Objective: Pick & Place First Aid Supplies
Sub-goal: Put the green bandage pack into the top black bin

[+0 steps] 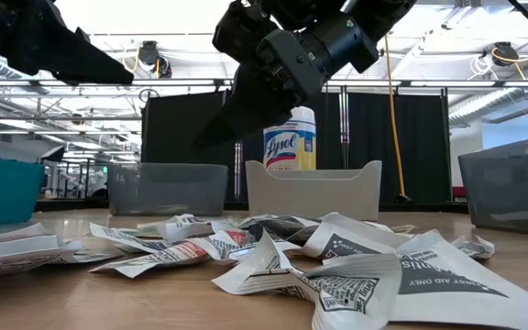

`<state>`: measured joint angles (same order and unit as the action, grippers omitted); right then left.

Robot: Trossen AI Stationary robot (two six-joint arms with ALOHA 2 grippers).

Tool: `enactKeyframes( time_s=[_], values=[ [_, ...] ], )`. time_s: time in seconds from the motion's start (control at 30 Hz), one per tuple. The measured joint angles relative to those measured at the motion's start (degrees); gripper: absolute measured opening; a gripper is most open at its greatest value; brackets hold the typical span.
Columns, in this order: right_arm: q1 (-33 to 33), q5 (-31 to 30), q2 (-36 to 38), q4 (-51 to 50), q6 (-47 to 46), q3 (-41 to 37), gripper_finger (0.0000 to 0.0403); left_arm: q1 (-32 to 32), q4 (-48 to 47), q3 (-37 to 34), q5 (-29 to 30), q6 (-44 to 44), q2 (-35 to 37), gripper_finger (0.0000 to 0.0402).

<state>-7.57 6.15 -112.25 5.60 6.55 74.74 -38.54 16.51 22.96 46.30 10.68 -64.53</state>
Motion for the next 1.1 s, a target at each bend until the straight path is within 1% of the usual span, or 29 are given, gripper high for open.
enactKeyframes(
  time_s=[0.13,0.27,0.37,0.5,0.6,0.67,0.73,0.87,1.0,1.07,1.1],
  values=[
    [0.0,-0.1,0.2,-1.1,0.3,0.0,0.02,0.0,-0.5,0.0,-1.2,1.3,0.0,0.0161],
    [0.0,-0.4,3.3,-9.1,1.4,0.0,0.0216,0.5,-1.2,0.0,-6.3,5.5,-0.9,0.0161],
    [-0.4,-0.5,6.9,-17.0,0.9,-0.8,0.0219,2.2,0.1,0.0,-8.6,7.4,-3.8,0.0161],
    [-1.8,-0.4,13.9,-21.2,1.3,-5.9,0.0217,6.7,1.6,1.9,-14.9,8.4,-10.0,0.0161],
    [-2.9,-0.6,21.0,-19.8,1.4,-12.1,0.0215,9.9,1.6,5.4,-17.9,8.8,-14.9,0.0161],
    [-3.7,-3.1,26.2,-18.8,0.6,-16.8,0.0216,11.5,0.1,8.3,-19.6,8.5,-17.7,0.0161],
    [-4.6,-5.3,31.9,-15.6,0.0,-22.1,0.0217,13.0,-3.3,11.9,-21.5,8.5,-20.4,0.0161],
    [-6.5,-7.8,43.5,-6.9,-0.5,-32.8,0.0215,15.5,-12.4,19.7,-23.2,8.7,-25.9,0.0161],
    [-8.7,-8.0,53.5,1.5,-0.3,-42.4,0.0211,17.7,-21.9,27.2,-28.5,8.3,-31.2,0.0161],
    [-9.9,-9.6,57.6,4.7,0.4,-46.4,0.0211,18.4,-26.5,31.0,-31.0,8.6,-33.4,0.0161],
    [-10.5,-10.9,59.1,6.2,0.7,-48.1,0.0211,18.6,-29.4,32.5,-31.3,9.1,-34.1,0.0161]
  ],
)
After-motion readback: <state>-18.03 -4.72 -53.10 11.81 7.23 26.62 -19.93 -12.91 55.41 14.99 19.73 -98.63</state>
